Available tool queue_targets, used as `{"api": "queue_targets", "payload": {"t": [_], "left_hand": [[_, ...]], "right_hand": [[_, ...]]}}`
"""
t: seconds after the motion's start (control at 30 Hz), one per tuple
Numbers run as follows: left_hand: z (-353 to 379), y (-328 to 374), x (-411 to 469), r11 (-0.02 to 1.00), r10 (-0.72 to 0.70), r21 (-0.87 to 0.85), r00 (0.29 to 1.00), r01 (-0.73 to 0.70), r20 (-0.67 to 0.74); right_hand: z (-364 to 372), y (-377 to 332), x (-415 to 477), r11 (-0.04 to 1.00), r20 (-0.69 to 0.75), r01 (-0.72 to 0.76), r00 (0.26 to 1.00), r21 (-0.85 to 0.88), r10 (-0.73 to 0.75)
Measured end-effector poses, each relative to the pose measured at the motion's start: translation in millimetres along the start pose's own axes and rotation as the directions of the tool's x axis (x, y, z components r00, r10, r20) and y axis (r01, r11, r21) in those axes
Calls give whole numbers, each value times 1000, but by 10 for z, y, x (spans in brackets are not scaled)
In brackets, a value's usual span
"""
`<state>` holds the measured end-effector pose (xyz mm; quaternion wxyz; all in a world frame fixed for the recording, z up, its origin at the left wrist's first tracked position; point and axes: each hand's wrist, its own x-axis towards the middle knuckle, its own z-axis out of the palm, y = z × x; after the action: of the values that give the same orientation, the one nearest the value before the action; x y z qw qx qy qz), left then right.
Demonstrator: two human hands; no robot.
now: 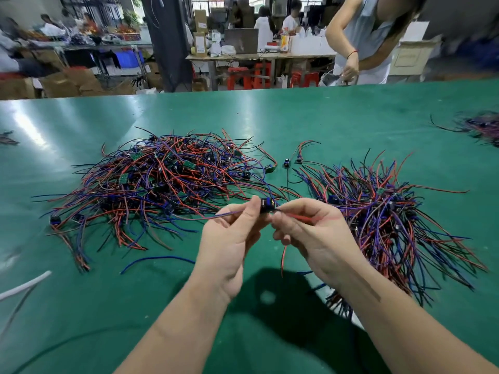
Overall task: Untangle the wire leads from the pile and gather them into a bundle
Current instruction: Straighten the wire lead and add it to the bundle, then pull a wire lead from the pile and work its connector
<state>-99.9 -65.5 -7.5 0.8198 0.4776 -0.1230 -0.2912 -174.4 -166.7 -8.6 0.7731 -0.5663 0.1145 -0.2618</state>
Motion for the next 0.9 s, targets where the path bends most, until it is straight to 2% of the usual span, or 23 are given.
{"api": "queue_targets", "payload": {"t": [0.17, 0.23, 0.33, 0.37, 0.43, 0.53, 0.77, 0.9], "left_hand": [[67, -139, -81, 981, 119, 146, 990, -128, 72], [74, -154, -107, 950, 146, 249, 973, -189, 180], [57, -148, -145, 877, 101, 415, 937, -242, 334], [56, -142, -146, 864, 81, 445, 938, -235, 338], [47, -131, -122, 872, 55, 458, 964, -174, 260], [63, -75, -118, 936, 6, 347, 986, -64, 165], [33, -129, -91, 899, 89, 421, 991, -123, 98], [-14, -77, -50, 904, 39, 416, 988, -99, 151]], "right_hand": [[-48, -79, 70, 972, -221, -95, 965, 213, 143], [-85, -119, 90, 964, -248, -69, 959, 257, 135], [-143, -199, 106, 963, -237, -71, 962, 261, 136], [-161, -221, 105, 965, -219, -94, 964, 245, 150], [-181, -240, 101, 966, -199, -121, 965, 229, 168], [-165, -200, 107, 978, -204, -91, 970, 189, 130], [-100, -17, 86, 991, -213, -85, 971, 100, 105], [-141, -32, 87, 981, -105, -169, 978, 93, 178]]}}
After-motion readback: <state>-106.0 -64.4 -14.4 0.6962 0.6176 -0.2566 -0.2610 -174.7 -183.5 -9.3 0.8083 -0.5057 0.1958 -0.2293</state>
